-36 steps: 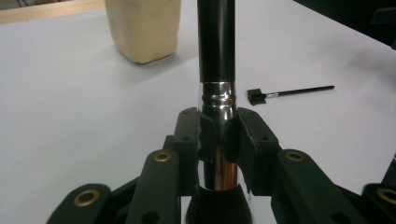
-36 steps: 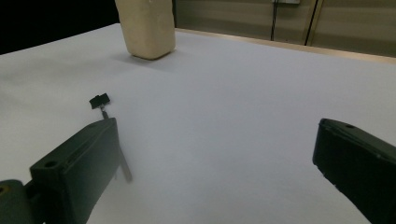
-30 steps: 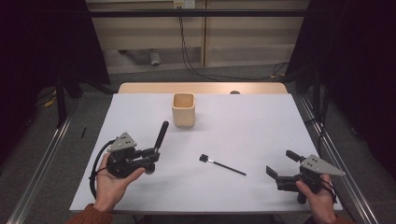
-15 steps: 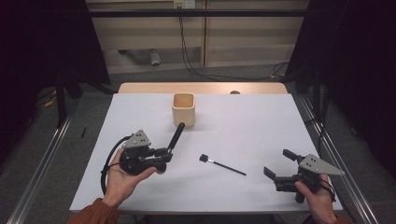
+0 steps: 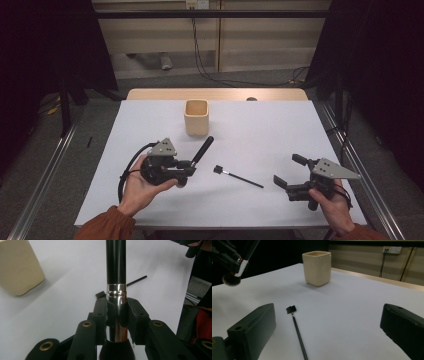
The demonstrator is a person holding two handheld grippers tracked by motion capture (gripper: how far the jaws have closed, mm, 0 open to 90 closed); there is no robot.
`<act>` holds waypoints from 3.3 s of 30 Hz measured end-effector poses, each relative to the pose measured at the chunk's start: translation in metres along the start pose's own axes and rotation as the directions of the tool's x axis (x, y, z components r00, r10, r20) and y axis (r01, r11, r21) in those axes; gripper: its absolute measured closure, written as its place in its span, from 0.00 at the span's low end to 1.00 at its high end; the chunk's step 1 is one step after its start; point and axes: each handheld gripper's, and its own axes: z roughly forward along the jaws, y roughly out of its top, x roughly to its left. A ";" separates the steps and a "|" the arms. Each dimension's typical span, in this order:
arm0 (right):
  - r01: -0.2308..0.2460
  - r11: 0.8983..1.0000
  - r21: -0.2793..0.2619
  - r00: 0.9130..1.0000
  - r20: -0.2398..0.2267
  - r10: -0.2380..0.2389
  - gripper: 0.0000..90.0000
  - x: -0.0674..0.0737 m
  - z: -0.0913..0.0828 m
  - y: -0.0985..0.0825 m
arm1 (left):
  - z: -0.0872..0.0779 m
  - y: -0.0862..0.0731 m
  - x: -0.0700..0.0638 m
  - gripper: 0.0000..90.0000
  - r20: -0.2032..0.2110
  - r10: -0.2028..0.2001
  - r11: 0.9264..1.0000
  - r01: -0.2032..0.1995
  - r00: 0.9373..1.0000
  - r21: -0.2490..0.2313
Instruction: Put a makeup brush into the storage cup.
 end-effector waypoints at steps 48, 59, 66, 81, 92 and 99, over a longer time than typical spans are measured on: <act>0.295 0.889 0.350 0.881 -0.460 -0.111 0.05 0.033 0.079 0.048 | 0.042 0.026 -0.022 0.79 0.204 0.142 0.916 -0.206 0.969 0.345; 0.404 0.814 0.418 0.831 -0.539 -0.135 0.06 0.041 0.092 0.057 | 0.046 0.032 -0.024 0.79 0.218 0.158 0.895 -0.233 0.963 0.380; 0.473 0.762 0.442 0.792 -0.593 -0.147 0.07 0.048 0.101 0.065 | 0.049 0.032 -0.024 0.79 0.232 0.158 0.881 -0.243 0.960 0.405; 0.596 0.644 0.480 0.711 -0.689 -0.145 0.21 0.058 0.129 0.078 | 0.054 0.029 -0.027 0.79 0.255 0.171 0.844 -0.274 0.952 0.461; 0.647 0.531 0.548 0.696 -0.708 -0.119 0.40 0.065 0.142 0.082 | 0.058 0.026 -0.025 0.79 0.254 0.160 0.826 -0.270 0.954 0.495; 0.669 0.519 0.533 0.679 -0.721 -0.135 0.50 0.068 0.150 0.083 | 0.060 0.026 -0.024 0.79 0.273 0.155 0.814 -0.280 0.949 0.510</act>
